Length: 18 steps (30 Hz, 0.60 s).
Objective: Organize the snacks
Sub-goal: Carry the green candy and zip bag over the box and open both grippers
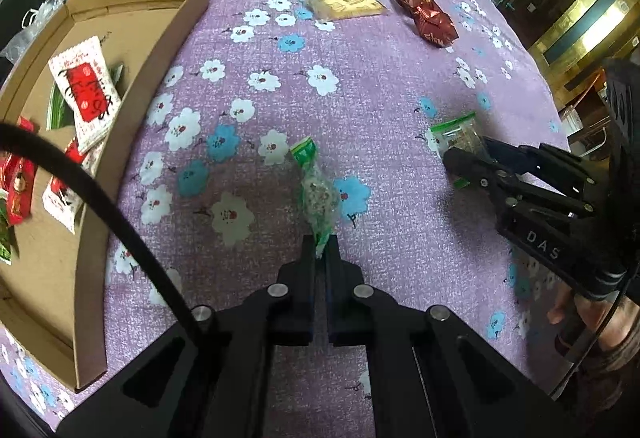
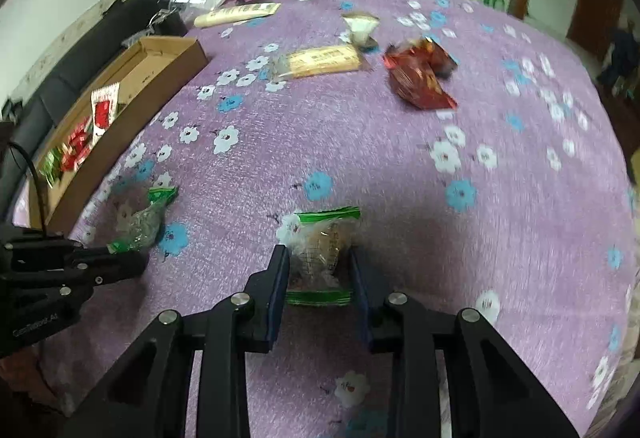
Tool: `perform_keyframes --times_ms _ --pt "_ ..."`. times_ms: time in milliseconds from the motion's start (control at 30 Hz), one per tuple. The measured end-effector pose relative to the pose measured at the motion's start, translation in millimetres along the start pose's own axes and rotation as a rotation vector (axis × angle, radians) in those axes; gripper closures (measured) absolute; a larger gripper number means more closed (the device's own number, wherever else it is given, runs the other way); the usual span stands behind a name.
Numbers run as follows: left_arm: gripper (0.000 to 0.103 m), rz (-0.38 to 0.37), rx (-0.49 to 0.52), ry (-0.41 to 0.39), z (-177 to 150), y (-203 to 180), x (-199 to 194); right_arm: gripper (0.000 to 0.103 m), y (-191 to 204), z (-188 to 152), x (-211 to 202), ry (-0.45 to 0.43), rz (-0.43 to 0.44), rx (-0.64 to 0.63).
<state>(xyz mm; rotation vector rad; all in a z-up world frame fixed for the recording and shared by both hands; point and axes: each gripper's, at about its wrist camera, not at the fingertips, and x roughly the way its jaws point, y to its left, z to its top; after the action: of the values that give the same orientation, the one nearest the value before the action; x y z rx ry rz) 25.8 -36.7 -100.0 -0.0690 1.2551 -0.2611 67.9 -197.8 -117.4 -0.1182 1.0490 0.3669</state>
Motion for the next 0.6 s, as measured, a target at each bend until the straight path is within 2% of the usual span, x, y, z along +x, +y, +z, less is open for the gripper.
perform_keyframes --times_ms 67,133,200,300,433,567,600 --pt "0.098 -0.009 -0.004 -0.007 3 1 -2 0.075 4 1 -1 0.005 -0.01 -0.024" --pt "0.099 -0.031 -0.011 -0.014 3 0 0 0.082 3 0 -6 -0.01 -0.013 -0.023" --pt "0.099 -0.056 -0.009 -0.023 5 -1 3 0.084 1 -1 -13 -0.027 0.004 -0.001" --pt "0.099 -0.077 -0.016 -0.021 -2 11 2 0.084 0 -3 -13 -0.014 -0.017 -0.005" --pt "0.099 -0.1 -0.015 -0.008 -4 16 5 0.084 -5 -5 -10 0.003 -0.002 0.028" --pt "0.097 -0.103 -0.011 0.002 -4 18 10 0.079 -8 -4 -5 0.006 0.026 0.065" --pt "0.094 -0.108 -0.01 0.007 -3 17 10 0.075 -9 -3 -4 -0.001 0.033 0.075"
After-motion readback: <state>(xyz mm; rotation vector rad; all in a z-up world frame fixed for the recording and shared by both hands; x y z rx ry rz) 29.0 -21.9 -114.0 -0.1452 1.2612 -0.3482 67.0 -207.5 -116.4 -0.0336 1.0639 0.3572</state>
